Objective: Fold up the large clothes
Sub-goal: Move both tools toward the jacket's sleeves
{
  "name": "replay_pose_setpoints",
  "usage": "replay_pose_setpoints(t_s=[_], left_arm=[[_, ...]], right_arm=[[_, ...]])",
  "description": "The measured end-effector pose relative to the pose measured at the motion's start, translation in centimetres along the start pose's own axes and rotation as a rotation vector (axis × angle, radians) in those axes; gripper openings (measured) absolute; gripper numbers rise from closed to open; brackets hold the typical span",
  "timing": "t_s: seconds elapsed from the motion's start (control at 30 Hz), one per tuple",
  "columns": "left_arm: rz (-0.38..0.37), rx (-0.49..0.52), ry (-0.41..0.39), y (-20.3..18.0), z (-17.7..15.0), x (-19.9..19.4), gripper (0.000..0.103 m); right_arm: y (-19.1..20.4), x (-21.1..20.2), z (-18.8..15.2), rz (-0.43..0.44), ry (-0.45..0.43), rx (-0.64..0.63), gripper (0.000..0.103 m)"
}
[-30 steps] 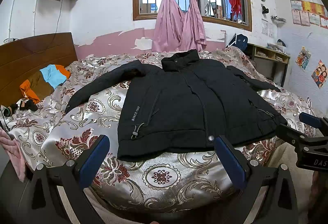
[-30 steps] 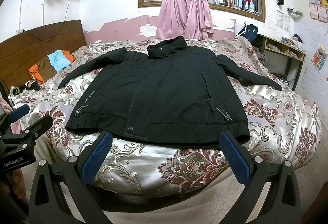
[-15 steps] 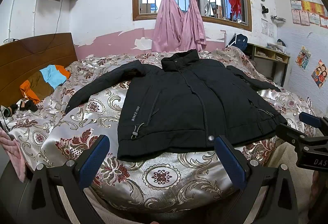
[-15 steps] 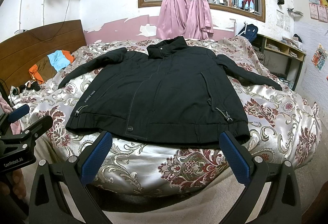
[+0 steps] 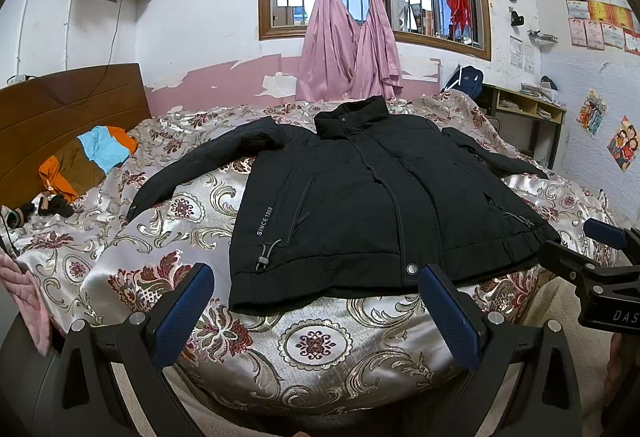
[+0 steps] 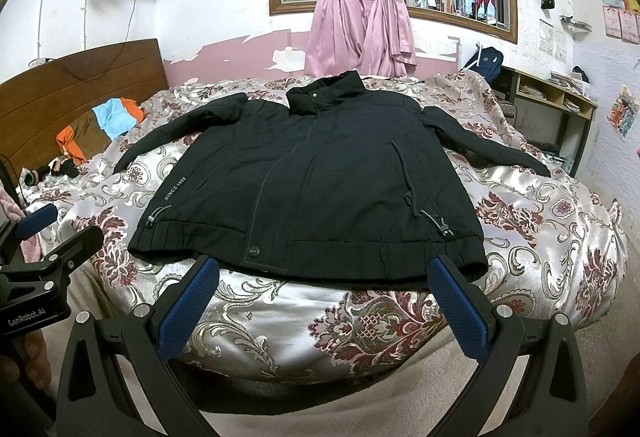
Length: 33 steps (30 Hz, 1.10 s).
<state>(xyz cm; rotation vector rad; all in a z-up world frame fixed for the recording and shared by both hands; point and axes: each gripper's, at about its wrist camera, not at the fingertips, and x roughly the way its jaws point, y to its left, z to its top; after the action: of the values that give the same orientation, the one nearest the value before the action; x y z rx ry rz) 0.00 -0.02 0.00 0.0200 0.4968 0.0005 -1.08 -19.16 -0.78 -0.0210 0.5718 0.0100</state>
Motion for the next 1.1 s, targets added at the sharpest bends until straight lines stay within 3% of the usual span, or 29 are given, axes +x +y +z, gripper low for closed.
replay_pose_setpoints(t_s=[0.3,0.53,1.1], left_arm=[[0.012,-0.036,0.075,1.0,-0.2,2.0,0.103],[-0.009,-0.032,0.077,1.6,2.4,3.8,0.103],[-0.043,-0.016,0.198,-0.5,5.1,9.7,0.103]], right_arm=[[-1.0,0.2,0.0,-0.058,0.026,0.048,0.102],[-2.4,1.7,0.8,-0.102,0.069,0.102,0.102],[-10.2,6.1,2.3,-0.28,0.107,0.274,0.102]])
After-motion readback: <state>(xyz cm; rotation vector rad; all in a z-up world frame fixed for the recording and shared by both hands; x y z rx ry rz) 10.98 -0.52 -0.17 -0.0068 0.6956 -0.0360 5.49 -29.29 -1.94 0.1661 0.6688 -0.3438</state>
